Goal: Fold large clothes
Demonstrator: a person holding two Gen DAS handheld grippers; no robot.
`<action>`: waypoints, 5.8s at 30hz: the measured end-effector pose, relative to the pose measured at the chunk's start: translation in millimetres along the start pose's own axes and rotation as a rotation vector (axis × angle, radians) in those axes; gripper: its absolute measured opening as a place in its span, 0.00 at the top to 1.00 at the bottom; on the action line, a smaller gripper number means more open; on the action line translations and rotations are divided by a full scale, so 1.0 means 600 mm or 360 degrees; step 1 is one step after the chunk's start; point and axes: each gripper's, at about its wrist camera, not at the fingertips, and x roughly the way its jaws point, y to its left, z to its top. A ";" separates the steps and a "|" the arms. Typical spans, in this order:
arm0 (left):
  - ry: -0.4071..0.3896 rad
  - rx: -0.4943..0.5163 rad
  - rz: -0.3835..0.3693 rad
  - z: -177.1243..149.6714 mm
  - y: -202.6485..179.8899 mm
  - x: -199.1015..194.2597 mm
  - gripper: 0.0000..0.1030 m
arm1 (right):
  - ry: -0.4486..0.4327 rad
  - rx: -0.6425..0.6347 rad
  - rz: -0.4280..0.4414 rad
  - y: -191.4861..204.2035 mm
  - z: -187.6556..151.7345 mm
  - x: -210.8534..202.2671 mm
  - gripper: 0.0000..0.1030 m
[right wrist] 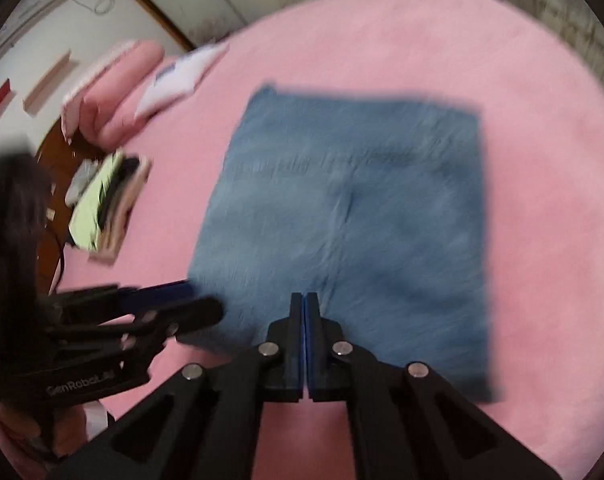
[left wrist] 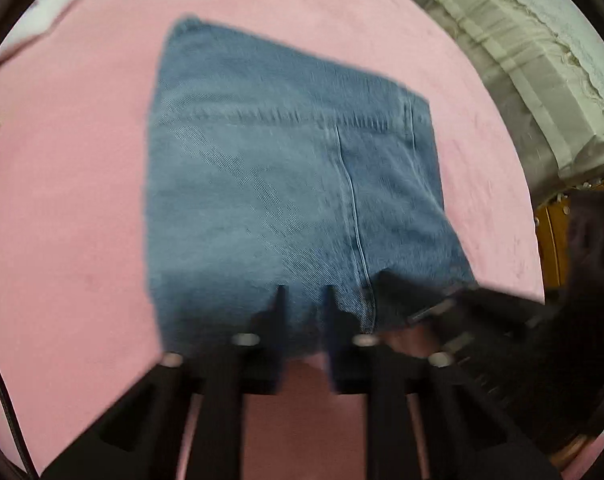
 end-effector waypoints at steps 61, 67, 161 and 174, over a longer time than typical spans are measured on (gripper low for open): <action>-0.0565 -0.0129 0.0540 0.339 0.110 0.091 0.99 | -0.0514 0.0218 -0.0123 -0.153 0.236 0.054 1.00; -0.0486 -0.0083 0.0496 0.349 0.119 0.081 0.99 | -0.0544 0.0254 -0.0295 -0.156 0.220 0.015 1.00; 0.0055 -0.0369 -0.0196 0.197 0.229 0.137 0.15 | 0.0081 0.0520 0.0604 -0.271 0.137 0.084 0.35; 0.0082 -0.0489 -0.0067 0.207 0.193 0.139 0.24 | -0.0038 0.0608 0.0605 -0.289 0.101 0.068 0.73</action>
